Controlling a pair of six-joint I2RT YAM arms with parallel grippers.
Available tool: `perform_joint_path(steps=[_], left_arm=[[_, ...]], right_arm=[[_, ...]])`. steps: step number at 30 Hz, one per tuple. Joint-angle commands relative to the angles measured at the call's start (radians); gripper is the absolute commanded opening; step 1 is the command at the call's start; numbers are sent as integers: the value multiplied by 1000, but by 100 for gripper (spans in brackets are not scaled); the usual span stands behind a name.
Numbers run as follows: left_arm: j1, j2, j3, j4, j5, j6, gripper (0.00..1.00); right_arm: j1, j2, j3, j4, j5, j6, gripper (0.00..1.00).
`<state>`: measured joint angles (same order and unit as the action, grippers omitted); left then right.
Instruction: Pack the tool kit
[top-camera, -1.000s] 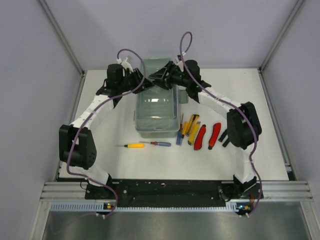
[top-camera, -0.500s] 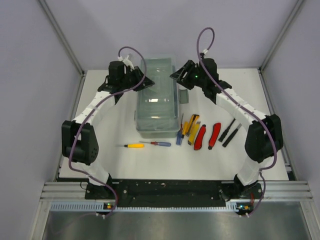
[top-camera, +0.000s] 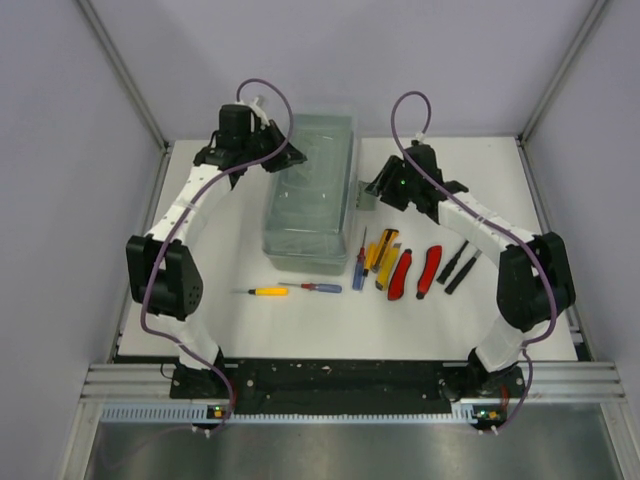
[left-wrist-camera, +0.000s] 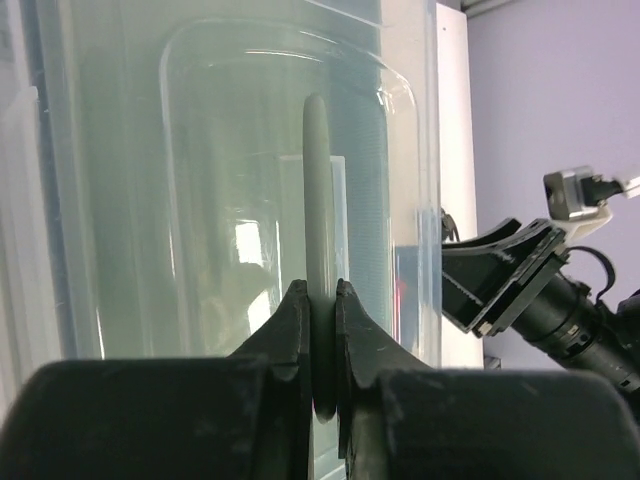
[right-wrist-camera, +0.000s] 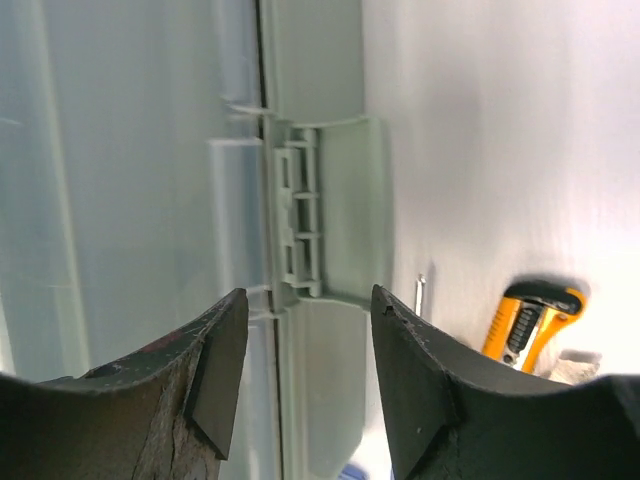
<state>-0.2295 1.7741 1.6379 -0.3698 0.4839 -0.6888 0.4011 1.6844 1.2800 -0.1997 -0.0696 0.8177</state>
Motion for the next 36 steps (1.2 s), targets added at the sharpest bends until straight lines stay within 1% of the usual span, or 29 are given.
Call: perform_joint_path(steps=[1, 6, 15, 19, 25, 27, 29, 32, 35, 36], left_arm=[[1, -53, 138, 135, -25, 5, 0], [2, -70, 169, 132, -79, 6, 0], [35, -82, 188, 115, -116, 23, 0], [50, -81, 188, 121, -99, 6, 0], [76, -73, 201, 132, -76, -15, 0], [90, -70, 207, 131, -70, -15, 0], [104, -64, 209, 138, -51, -15, 0], [134, -42, 201, 175, 37, -17, 0], [191, -12, 183, 215, 140, -58, 0], [212, -7, 166, 227, 154, -61, 0]], right_arm=[[-4, -65, -15, -3, 57, -57, 51], [-4, -46, -2, -1, 15, -103, 51], [1, 18, 28, -3, -148, -156, 50], [19, 49, 54, -33, -160, -187, 48], [44, 86, 65, -82, -151, -204, 40], [50, 106, 84, -107, -142, -212, 39], [51, 127, 97, -131, -122, -203, 39], [51, 156, 119, -159, -89, -192, 39], [51, 161, 128, -162, -40, -175, 35], [50, 162, 136, -164, -23, -167, 33]])
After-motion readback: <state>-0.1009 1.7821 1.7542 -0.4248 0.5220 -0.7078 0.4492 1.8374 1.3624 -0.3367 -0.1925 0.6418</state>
